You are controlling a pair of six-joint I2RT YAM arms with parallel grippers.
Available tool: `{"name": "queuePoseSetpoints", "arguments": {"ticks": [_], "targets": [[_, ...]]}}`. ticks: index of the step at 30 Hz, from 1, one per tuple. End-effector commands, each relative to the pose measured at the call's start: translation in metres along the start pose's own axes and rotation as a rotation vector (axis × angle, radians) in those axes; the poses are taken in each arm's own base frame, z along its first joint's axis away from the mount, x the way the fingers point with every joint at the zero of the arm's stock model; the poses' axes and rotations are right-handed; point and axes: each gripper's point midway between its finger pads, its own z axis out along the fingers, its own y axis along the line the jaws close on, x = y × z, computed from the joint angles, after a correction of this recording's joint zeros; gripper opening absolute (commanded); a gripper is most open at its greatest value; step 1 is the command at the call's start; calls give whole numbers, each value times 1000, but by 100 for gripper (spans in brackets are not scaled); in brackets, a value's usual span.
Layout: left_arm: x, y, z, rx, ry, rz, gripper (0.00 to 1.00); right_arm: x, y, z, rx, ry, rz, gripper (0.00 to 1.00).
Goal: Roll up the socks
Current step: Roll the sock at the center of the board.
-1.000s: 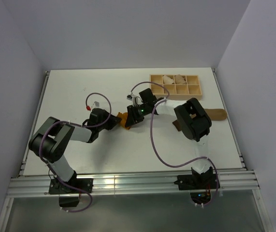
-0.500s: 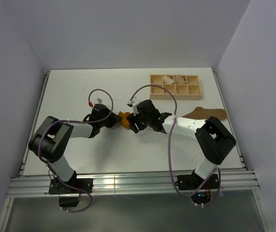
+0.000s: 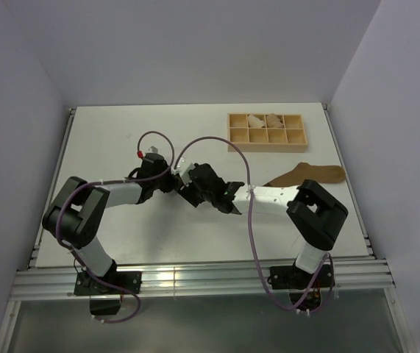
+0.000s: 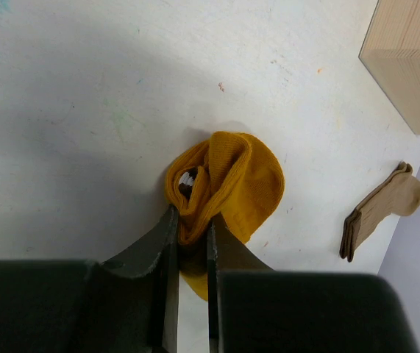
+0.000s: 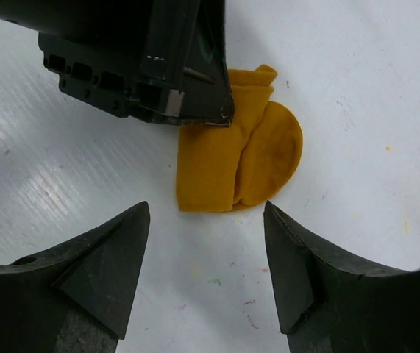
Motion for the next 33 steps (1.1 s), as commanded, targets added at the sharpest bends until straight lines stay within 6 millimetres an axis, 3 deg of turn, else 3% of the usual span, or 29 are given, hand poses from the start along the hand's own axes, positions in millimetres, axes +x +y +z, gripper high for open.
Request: {"name": "queuePoseSetpoints", "arguments": {"ticks": [1, 19, 27, 33], "targets": [[2, 0, -7, -25, 30, 36, 0, -29, -8, 6, 80, -71, -66, 70], [4, -8, -11, -6, 56, 31, 0, -14, 11, 32, 97, -71, -124, 62], [3, -9, -11, -8, 59, 25, 0, 4, 21, 42, 91, -21, -154, 60], [7, -11, -11, 1, 74, 17, 0, 17, 22, 46, 106, 6, -154, 48]]}}
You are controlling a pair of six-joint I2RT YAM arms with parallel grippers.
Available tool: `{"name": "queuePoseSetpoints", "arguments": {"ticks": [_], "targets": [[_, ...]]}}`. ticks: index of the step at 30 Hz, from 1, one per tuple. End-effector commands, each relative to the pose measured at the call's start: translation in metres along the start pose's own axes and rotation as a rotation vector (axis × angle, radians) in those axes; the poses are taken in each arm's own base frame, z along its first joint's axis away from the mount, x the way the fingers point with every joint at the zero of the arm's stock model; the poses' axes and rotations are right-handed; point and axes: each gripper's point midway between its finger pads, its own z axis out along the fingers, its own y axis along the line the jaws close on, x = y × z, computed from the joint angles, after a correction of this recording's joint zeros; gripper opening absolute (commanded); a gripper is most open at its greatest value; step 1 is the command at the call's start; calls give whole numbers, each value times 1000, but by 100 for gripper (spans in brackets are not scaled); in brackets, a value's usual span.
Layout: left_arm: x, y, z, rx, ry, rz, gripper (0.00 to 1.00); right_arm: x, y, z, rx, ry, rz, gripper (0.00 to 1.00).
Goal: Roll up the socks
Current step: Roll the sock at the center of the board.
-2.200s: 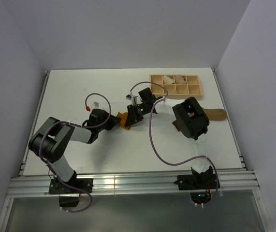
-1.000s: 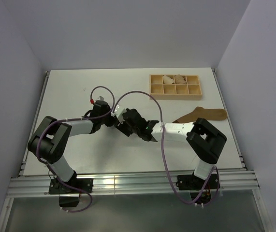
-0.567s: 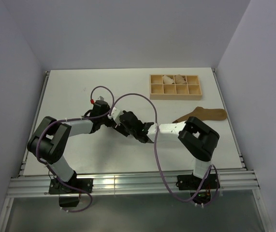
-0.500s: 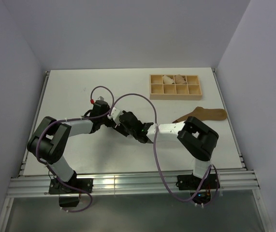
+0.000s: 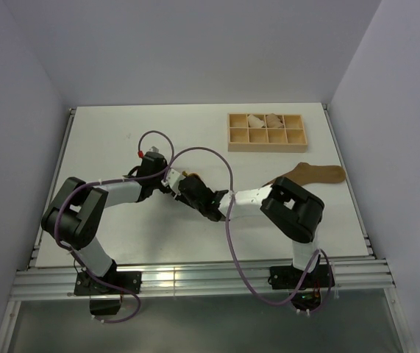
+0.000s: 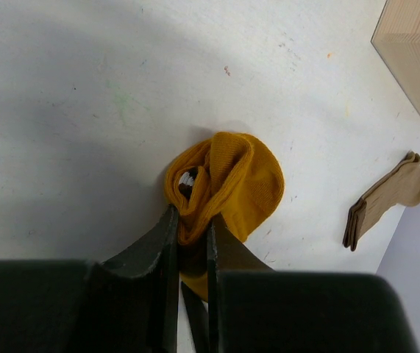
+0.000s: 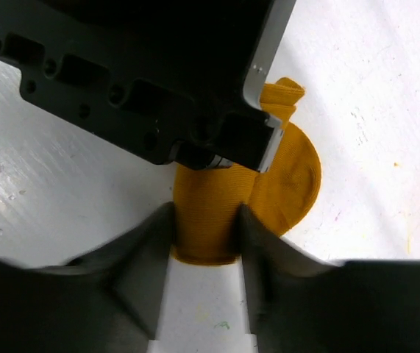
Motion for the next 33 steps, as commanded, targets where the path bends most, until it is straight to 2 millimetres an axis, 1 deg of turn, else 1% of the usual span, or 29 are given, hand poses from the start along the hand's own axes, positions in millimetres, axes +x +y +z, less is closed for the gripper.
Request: {"name": "queuePoseSetpoints", "arguments": {"ticks": [1, 3, 6, 7, 9, 10, 11, 12, 13, 14, 15, 16, 17, 18, 20, 21, 22, 23, 24, 25, 26, 27, 28, 29, 30, 31, 32, 33], "targets": [[0, -12, -6, 27, 18, 13, 0, -5, 6, 7, 14, -18, 0, 40], [0, -13, -7, 30, 22, 13, 0, -2, 6, 9, 17, -10, -1, 34], [-1, -16, -8, 36, 20, 9, 1, 6, 11, 14, 6, 17, -6, 22], [0, -15, -9, 34, 21, 6, 2, 7, 12, 15, 3, 20, -4, 15], [0, -15, -11, 32, 21, 3, 7, 12, 19, 16, -27, 30, 8, 10], [-2, -14, -12, 26, 11, 0, 10, 12, 21, 16, -40, 33, 12, 5], [-2, -13, -13, 22, 6, -1, 14, 13, 20, 16, -48, 37, 31, 3], [-3, -11, -14, 15, -3, -6, 17, 14, 21, 14, -63, 46, 39, 0], [-6, -8, -15, 2, -18, -7, 21, 15, 27, 13, -103, 47, 48, 0], [-7, -8, -16, 3, -26, -7, 32, 14, 27, 13, -119, 49, 69, 0], [-7, -8, -18, 7, -29, -13, 37, 18, 23, 11, -130, 63, 89, 0], [-7, -6, -18, 5, -32, -21, 42, 19, 23, 10, -148, 64, 102, 0], [-10, -6, -19, 9, -41, -29, 53, 21, 29, 9, -198, 73, 124, 0], [-10, -3, -20, 8, -45, -41, 56, 22, 23, 10, -208, 80, 147, 0], [-12, -1, -22, 6, -57, -50, 64, 27, 23, 10, -251, 107, 180, 0], [-14, 0, -23, 7, -63, -56, 66, 31, 25, 9, -279, 127, 191, 0], [-15, 1, -25, 6, -71, -63, 67, 35, 20, 11, -287, 138, 209, 0], [-17, 4, -26, 3, -81, -71, 71, 39, 23, 9, -316, 159, 226, 0], [-18, 5, -29, 5, -90, -82, 72, 37, 21, 10, -331, 163, 240, 0], [-21, 7, -31, 5, -102, -92, 72, 42, 20, 12, -343, 182, 256, 0], [-23, 9, -32, 5, -114, -99, 72, 42, 19, 13, -351, 184, 274, 0], [-28, 14, -35, -1, -137, -109, 72, 46, 22, 11, -382, 206, 288, 0], [-29, 18, -37, -6, -149, -115, 72, 49, 20, 12, -394, 215, 306, 0], [-33, 20, -39, -7, -164, -124, 72, 54, 24, 12, -419, 239, 327, 0], [-32, 25, -43, -9, -175, -133, 72, 51, 26, 11, -453, 234, 349, 0], [-39, 26, -46, 7, -197, -144, 72, 52, 25, 11, -473, 237, 373, 0], [-41, 26, -49, 18, -209, -149, 72, 56, 27, 10, -499, 254, 399, 0], [-43, 29, -54, 28, -223, -152, 72, 50, 31, 8, -552, 245, 425, 0]]}}
